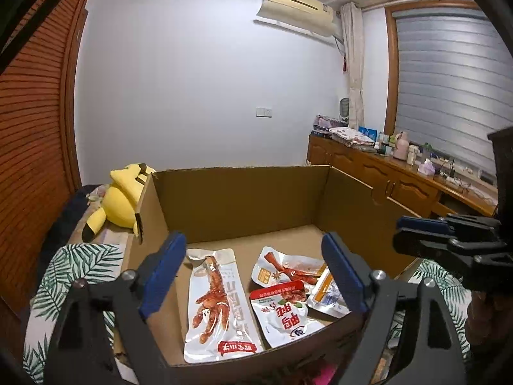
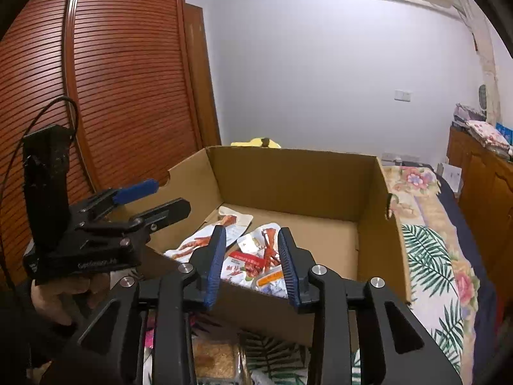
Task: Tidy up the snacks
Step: 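Withdraw both tools from the box toward the remaining snacks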
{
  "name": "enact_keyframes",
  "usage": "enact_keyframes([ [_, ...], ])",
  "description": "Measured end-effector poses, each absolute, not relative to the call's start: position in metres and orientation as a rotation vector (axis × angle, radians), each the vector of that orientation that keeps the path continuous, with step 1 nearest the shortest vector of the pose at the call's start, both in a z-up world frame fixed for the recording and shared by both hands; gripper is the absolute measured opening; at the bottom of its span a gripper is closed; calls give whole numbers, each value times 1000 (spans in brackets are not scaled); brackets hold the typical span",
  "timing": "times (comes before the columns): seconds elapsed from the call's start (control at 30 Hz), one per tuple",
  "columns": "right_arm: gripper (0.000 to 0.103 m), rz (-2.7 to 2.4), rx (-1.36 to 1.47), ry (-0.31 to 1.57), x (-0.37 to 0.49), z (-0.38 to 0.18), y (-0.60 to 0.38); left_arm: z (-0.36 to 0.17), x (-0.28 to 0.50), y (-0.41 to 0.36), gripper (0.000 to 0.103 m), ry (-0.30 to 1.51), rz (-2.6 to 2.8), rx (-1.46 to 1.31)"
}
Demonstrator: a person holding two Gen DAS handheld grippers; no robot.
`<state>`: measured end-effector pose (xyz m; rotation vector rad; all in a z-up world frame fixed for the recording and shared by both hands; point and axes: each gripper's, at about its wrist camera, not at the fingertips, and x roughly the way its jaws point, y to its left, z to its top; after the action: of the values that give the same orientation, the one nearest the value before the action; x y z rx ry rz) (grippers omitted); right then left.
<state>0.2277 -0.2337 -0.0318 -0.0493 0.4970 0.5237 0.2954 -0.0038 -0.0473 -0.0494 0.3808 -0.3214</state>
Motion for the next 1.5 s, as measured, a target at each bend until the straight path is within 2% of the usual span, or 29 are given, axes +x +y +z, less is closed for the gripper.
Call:
enact_keyframes([
  [0.13, 40, 506, -51, 488, 210, -23, -240, -42, 291, -1, 87, 390, -318, -53],
  [0.23, 48, 491, -46, 480, 194, -16, -246, -34, 278, -2, 87, 388, -320, -33],
  [0.57, 50, 457, -13, 506, 146, -18, -256, -25, 222, 6, 87, 403, -360, 14],
  [0.93, 51, 461, 37, 596, 129, -50, -251, -53, 191, 7, 86, 506, -433, 110],
  [1.03, 51, 464, 49, 619, 128, -58, -250, -64, 191, 3, 75, 548, -451, 150],
  [1.1, 51, 462, 47, 630, 127, -63, -248, -70, 193, 0, 52, 580, -466, 167],
  [1.5, 51, 472, 47, 669, 126, -80, -241, -101, 214, -21, 50, 703, -549, 268],
])
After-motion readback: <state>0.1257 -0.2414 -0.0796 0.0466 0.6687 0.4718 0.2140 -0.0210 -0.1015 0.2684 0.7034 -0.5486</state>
